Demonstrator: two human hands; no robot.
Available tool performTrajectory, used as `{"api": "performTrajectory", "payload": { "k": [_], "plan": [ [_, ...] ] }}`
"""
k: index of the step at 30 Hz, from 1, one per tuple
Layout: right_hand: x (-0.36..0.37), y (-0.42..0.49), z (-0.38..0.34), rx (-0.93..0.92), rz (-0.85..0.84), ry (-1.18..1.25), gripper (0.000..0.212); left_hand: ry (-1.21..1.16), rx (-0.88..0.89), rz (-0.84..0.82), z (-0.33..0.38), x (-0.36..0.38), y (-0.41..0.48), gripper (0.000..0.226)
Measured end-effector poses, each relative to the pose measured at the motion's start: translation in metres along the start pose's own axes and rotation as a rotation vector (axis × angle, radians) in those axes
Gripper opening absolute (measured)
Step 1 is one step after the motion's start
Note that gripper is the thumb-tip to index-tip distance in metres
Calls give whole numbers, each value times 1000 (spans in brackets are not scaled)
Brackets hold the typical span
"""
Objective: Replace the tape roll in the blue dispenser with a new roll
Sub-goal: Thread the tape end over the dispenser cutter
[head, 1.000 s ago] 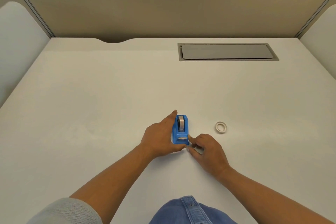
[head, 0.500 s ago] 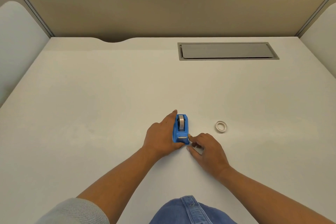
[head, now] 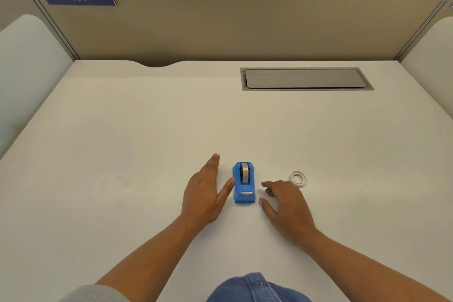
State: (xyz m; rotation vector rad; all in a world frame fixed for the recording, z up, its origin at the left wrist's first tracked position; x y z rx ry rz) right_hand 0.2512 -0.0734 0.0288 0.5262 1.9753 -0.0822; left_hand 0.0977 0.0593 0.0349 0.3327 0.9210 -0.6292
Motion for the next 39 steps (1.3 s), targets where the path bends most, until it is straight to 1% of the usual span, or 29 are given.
{"api": "performTrajectory", "payload": {
  "k": [1, 3, 6, 9, 13, 20, 27, 34, 35, 38, 39],
  "plan": [
    [0, 1, 3, 5, 2, -31, 32, 31, -15, 12, -6, 2, 0, 70],
    [4, 3, 8, 21, -35, -65, 40, 103, -27, -8, -16, 10, -2, 69],
    [16, 1, 9, 36, -126, -71, 50, 188, -19, -72, -25, 25, -4, 78],
    [27, -2, 6, -7, -213, -135, 63, 240, 15, -101, -27, 34, -8, 88],
    [30, -2, 6, 5, -257, -142, 66, 290, 32, -105, -26, 38, -14, 82],
    [31, -3, 5, 12, -264, -141, 64, 310, 35, -92, -23, 37, -14, 69],
    [31, -3, 4, 16, -271, -138, 68, 310, 37, -78, -25, 37, -15, 61],
    [29, -1, -1, -6, -267, -144, 70, 286, 21, -75, -25, 35, -11, 63],
    [28, 0, -2, -2, -267, -143, 71, 275, 10, -94, -25, 35, -12, 64],
    [19, 5, -3, 4, -222, -116, 71, 219, 4, -77, -25, 33, -8, 66],
    [17, 8, -3, 4, -198, -129, 70, 238, 8, -88, -22, 32, -8, 68]
  ]
}}
Point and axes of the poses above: each hand's wrist, its own y-axis towards the middle knuckle, its own x-axis out of the palm, z = x × y, the point moved 8 cm from there along y, towards the middle knuckle, and after that the axes turned 1 degree about -y, right-handed, at the moved point
